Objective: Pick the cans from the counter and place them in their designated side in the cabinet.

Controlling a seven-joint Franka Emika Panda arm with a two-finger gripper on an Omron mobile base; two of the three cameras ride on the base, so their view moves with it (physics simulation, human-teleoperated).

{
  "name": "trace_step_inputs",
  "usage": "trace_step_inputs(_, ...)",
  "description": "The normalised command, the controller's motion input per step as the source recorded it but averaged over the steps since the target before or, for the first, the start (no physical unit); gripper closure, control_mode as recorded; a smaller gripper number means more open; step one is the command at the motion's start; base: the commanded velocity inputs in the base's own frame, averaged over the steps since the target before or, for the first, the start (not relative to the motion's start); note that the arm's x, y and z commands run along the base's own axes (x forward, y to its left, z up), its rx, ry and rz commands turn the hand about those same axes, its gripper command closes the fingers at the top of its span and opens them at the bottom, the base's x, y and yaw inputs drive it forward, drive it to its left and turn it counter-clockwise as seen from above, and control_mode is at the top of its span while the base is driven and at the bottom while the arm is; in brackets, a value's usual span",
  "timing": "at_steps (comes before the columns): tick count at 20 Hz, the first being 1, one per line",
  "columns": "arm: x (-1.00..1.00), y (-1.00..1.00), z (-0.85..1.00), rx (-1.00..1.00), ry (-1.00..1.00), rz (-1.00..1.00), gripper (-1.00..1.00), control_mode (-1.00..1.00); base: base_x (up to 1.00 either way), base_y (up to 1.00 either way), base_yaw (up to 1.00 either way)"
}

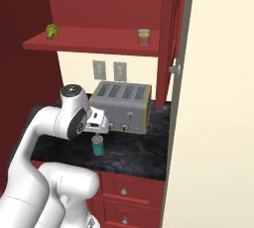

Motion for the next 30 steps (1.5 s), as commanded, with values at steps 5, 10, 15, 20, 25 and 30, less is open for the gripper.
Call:
trace_step_inputs(5,0.05,0.0,-0.16,0.0,0.0,0.01,-1.0,-1.0,0.0,0.0,0.0)
trace_step_inputs(10,0.11,0.0,-0.1,0.0,0.02,0.0,-1.0,-1.0,0.0,0.0,0.0)
trace_step_inputs(15,0.14,-0.01,-0.07,0.0,0.04,0.0,-1.0,-1.0,0.0,0.0,0.0)
trace_step_inputs(20,0.16,-0.03,-0.08,0.0,0.06,0.0,-1.0,-1.0,0.0,0.0,0.0)
trace_step_inputs(25,0.16,-0.01,-0.09,0.0,0.04,0.0,-1.0,-1.0,0.0,0.0,0.0)
trace_step_inputs(30,0.2,0.0,-0.13,0.0,0.0,0.0,-1.0,-1.0,0.0,0.0,0.0)
